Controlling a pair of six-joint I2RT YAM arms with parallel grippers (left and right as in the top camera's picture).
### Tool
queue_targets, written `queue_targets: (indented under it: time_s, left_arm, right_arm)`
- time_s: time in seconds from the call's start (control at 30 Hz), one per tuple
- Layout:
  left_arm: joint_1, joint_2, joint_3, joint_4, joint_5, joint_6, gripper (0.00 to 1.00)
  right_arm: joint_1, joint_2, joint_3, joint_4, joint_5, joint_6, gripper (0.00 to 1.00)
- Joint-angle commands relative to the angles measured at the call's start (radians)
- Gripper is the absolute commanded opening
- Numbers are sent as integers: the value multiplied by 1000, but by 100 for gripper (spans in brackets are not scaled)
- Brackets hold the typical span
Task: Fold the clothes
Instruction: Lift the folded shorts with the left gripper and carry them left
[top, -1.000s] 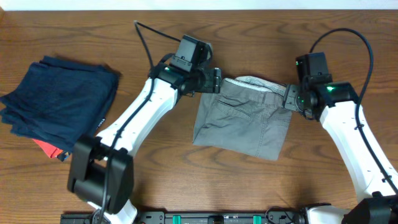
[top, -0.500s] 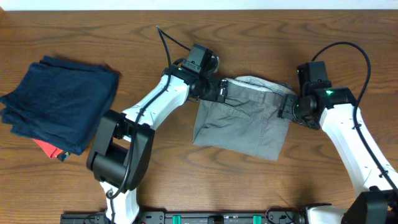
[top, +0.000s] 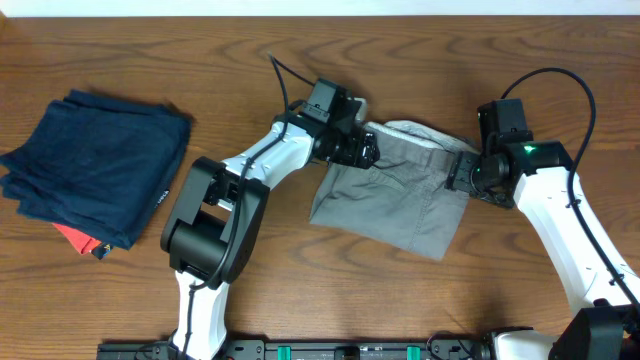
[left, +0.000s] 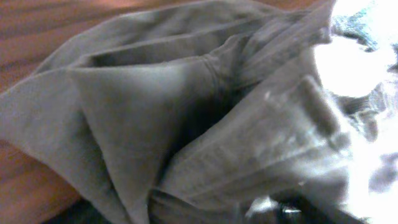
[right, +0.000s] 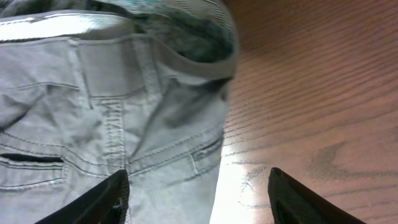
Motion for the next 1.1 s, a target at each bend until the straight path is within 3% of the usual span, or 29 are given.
queue_targets:
  time_s: [0.0, 0.07, 0.2, 0.4, 0.6, 0.8, 1.07]
  left_arm:
    - [-19, 11, 2, 42, 183, 18, 48]
    - [-23, 11, 2, 75, 267, 18, 39]
    - [-24, 8, 2, 101, 343, 17, 6]
    - [-3, -19, 2, 97, 323, 17, 6]
    - [104, -171, 2, -21, 47, 22, 6]
    - [290, -410, 2, -169, -150, 22, 6]
    - [635, -662, 2, -276, -327, 21, 6]
  right_arm:
    - [-7, 7, -6, -2, 0, 13, 70]
    - [-7, 7, -6, -2, 0, 12, 70]
    - [-7, 7, -6, -1, 0, 12, 70]
    - [-7, 7, -6, -2, 0, 12, 71]
    - [-7, 7, -6, -8, 0, 2, 71]
    - [-8, 7, -6, -3, 1, 2, 71]
    - [-13, 7, -6, -1, 1, 2, 71]
